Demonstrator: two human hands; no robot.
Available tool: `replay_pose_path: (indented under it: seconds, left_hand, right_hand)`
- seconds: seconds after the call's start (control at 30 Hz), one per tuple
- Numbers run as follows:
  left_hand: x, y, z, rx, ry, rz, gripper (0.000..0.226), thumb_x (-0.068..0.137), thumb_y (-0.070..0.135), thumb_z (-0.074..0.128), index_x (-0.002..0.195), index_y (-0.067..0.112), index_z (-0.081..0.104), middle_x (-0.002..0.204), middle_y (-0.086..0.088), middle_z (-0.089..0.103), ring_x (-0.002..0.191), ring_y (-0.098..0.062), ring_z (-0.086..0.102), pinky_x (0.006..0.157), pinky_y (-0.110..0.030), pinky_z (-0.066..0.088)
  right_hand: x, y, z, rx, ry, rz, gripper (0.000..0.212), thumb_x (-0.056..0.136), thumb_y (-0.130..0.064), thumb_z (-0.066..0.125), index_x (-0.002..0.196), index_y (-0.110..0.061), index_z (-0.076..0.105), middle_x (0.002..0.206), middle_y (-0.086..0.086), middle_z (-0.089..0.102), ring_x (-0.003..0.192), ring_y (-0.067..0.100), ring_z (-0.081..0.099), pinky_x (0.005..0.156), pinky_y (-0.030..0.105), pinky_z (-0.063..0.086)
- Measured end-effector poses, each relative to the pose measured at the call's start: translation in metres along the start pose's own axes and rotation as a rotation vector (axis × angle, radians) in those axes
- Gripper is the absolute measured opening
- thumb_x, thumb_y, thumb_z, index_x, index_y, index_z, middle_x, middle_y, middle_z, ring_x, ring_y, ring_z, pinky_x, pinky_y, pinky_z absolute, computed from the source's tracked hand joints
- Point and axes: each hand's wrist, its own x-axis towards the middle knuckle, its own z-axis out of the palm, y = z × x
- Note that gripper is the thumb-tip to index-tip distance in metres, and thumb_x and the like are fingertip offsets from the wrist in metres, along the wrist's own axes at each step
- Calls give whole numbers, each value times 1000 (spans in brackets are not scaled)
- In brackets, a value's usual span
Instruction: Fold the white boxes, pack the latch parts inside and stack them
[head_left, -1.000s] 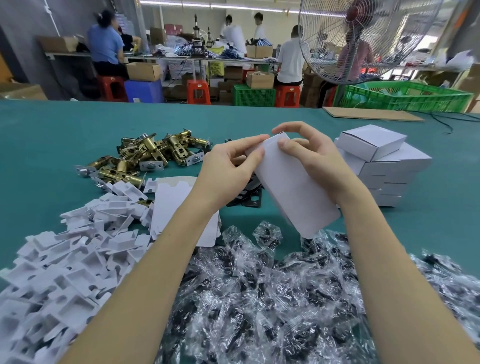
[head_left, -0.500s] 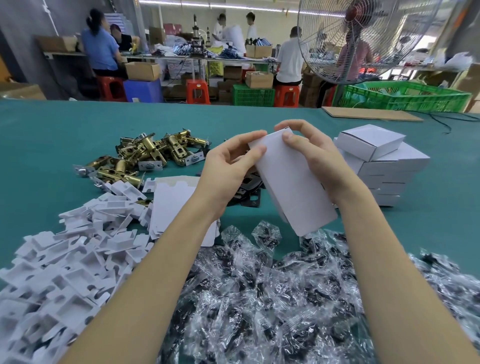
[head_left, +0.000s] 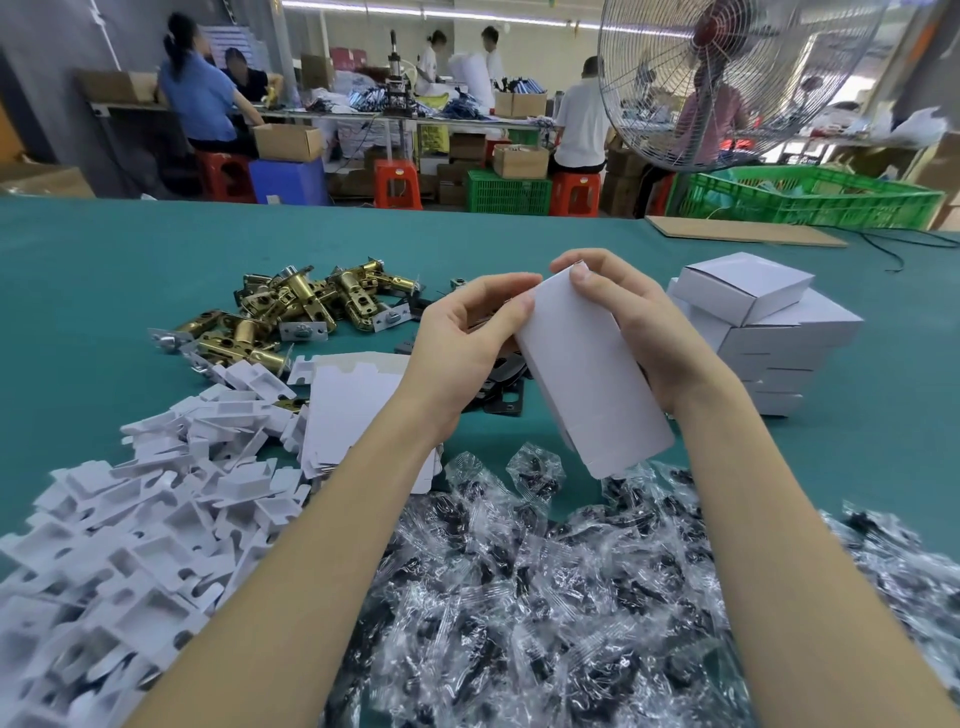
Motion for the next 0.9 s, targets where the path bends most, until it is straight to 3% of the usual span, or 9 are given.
replay_pose_path:
  seconds: [0.17,0.37,0.53,0.67,0.8,0.9]
  left_hand:
    - [0,4,-3,53,-13,22,17,95,21,70,105,33,76,112,-1,71,98,-15,65,92,-48,58]
    - [1,9,-11,98,-41,38,17,95,19,70,107,29,77,113,-3,73,114,-28,66,97,-49,57]
    - [0,10,-15,108,-75,29,15,96,20,69,104,30,78,109,-2,74,111,-29,68,95,-49,58]
    - [1,9,-16,121,-69,7,14,94,21,72,105,26,79,109,-1,74,112,-29,68,94,-49,59]
    - [4,7,-19,127,-56,-21,13,94,21,72,104,26,79,109,-4,75,108,-26,70,85,-40,61]
    - [5,4,-20,76,5,-135,13,99,22,66,103,20,77,91,3,77,82,-12,72,64,-23,57]
  right_hand:
    - [4,3,1,27,0,-58,9,100,-32,63,102,-32,72,96,-7,73,82,12,66,68,28,54]
    - [3,5,-3,46,-10,-110,18,93,-27,71,109,-29,77,99,-3,77,85,11,71,65,24,56]
    - [3,6,-4,53,4,-123,17,81,-28,77,97,-22,80,90,2,79,78,13,74,62,23,57]
    - [4,8,-8,38,-14,-138,11,83,-24,79,94,-21,80,93,3,79,81,14,74,63,24,57]
    - [6,11,-6,12,-22,-140,10,91,-26,71,96,-24,79,95,-2,77,80,10,71,62,21,55]
    - [12,17,-6,42,-75,-36,23,102,-26,54,113,-27,75,100,-2,75,76,14,69,60,21,54]
